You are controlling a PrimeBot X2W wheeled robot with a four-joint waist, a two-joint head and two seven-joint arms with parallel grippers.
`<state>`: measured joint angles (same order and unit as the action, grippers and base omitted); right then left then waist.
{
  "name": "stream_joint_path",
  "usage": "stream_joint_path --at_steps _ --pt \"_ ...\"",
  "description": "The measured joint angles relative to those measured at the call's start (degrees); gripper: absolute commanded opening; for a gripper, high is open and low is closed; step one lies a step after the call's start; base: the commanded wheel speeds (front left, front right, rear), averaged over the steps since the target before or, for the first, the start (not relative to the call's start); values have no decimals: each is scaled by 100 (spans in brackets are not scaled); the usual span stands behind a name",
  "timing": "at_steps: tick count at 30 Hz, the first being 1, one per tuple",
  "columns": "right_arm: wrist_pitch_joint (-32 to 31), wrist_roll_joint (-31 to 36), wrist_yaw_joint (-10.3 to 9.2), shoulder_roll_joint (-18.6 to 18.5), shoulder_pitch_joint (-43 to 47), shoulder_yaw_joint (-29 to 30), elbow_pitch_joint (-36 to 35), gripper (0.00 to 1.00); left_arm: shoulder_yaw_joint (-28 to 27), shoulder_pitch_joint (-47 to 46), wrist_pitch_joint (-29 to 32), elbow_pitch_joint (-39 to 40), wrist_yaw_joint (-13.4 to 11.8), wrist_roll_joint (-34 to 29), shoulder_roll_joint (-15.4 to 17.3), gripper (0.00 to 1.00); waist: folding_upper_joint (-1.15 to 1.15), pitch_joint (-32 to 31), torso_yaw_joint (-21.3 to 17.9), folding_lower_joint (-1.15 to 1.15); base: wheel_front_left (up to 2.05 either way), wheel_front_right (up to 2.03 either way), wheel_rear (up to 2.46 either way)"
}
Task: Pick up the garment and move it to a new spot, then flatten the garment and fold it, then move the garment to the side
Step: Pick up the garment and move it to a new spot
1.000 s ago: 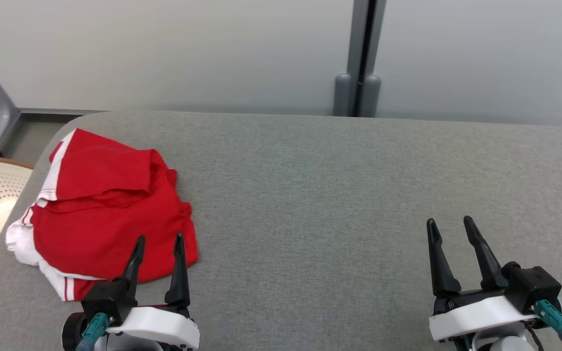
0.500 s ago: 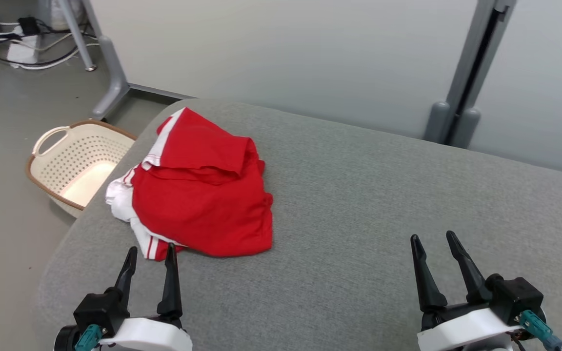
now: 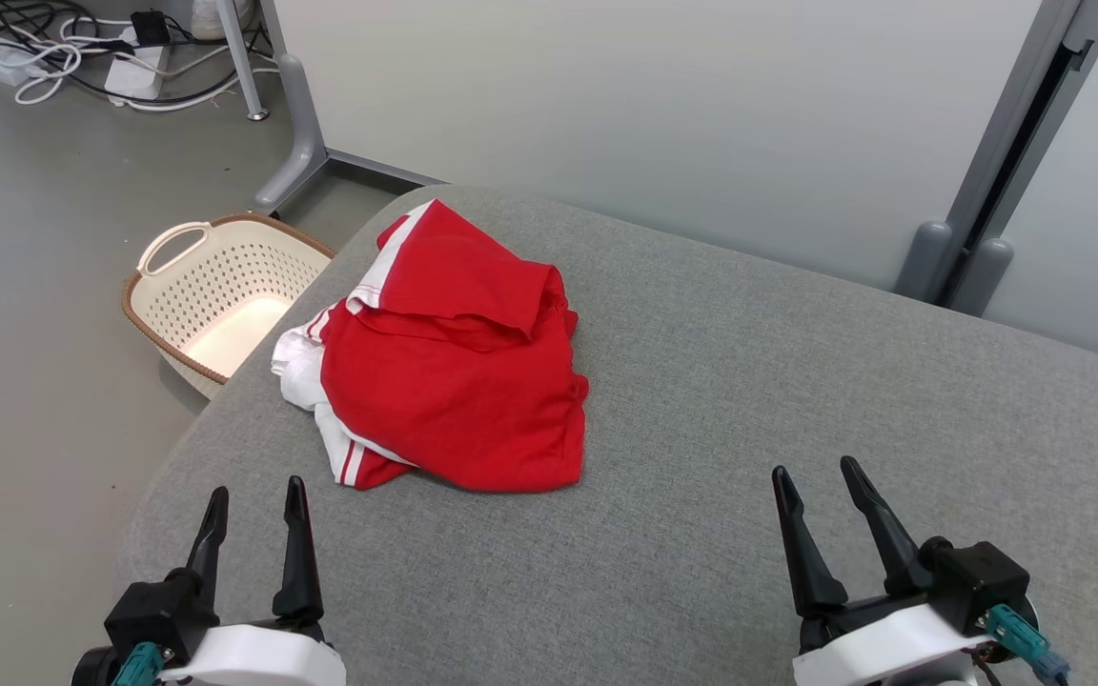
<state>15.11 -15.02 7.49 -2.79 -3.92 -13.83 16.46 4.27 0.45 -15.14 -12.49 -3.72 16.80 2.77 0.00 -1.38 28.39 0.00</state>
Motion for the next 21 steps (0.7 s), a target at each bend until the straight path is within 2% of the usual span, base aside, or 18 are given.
stream_joint_path --at_steps 7,12,17,21 --pt "0 -41 0 -2 -15 92 -20 100 -52 -10 0 -38 59 -66 -2 100 0 11 -29 0 0 0 0" --pt "0 82 0 2 -20 242 -73 100 -219 -236 0 -71 131 -122 -3 100 0 176 -198 0 0 0 0" --pt "0 349 0 -1 -155 460 -80 100 -389 -857 0 -398 506 -399 104 100 0 475 -400 0 0 0 0" --pt "0 521 0 -23 -341 645 -105 100 -353 -1616 46 -1289 808 -409 398 100 0 767 -570 0 0 0 0"
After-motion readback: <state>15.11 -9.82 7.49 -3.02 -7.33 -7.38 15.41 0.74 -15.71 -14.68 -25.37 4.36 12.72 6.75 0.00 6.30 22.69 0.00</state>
